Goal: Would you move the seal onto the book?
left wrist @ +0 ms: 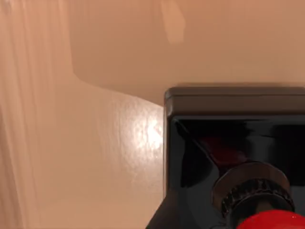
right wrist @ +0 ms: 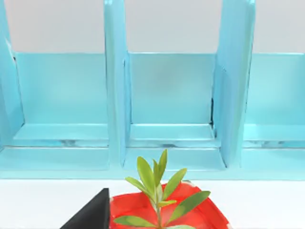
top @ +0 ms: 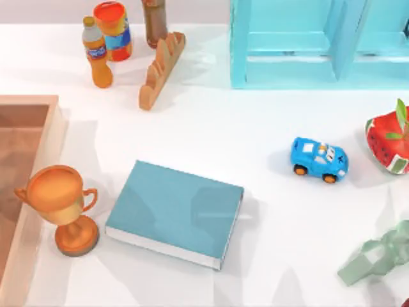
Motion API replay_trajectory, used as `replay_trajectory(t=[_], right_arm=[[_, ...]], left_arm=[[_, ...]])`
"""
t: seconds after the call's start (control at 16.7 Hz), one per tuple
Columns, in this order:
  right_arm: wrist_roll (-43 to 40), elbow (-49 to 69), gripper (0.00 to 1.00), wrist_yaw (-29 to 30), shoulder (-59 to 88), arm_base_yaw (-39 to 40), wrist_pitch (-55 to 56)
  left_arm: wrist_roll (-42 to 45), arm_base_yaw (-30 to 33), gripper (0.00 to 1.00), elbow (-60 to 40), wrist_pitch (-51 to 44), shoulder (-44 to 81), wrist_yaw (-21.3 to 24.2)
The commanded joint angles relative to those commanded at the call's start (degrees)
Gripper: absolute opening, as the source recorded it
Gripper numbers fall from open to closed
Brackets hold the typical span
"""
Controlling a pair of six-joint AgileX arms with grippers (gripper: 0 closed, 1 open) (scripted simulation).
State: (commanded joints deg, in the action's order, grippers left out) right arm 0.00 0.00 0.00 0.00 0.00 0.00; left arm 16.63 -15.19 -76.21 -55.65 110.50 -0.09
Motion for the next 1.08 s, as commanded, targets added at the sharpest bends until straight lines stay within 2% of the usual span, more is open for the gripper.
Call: replay_trajectory(t=[0.3, 0.9, 1.08], right_arm=[[0.00, 0.00, 1.00, 0.00, 0.00, 0.00, 0.00], [0.00, 0.00, 1.00, 0.00, 0.00, 0.00, 0.00], [0.00, 0.00, 1.00, 0.00, 0.00, 0.00, 0.00]], left_arm=[[0.00, 0.00, 0.02, 0.00, 0.00, 0.00, 0.00], [-0.07, 0.22, 0.00, -0.15, -0.15, -0.03, -0.02], [-3.56, 3.30, 0.00, -4.15, -4.15, -0.18, -0.02]])
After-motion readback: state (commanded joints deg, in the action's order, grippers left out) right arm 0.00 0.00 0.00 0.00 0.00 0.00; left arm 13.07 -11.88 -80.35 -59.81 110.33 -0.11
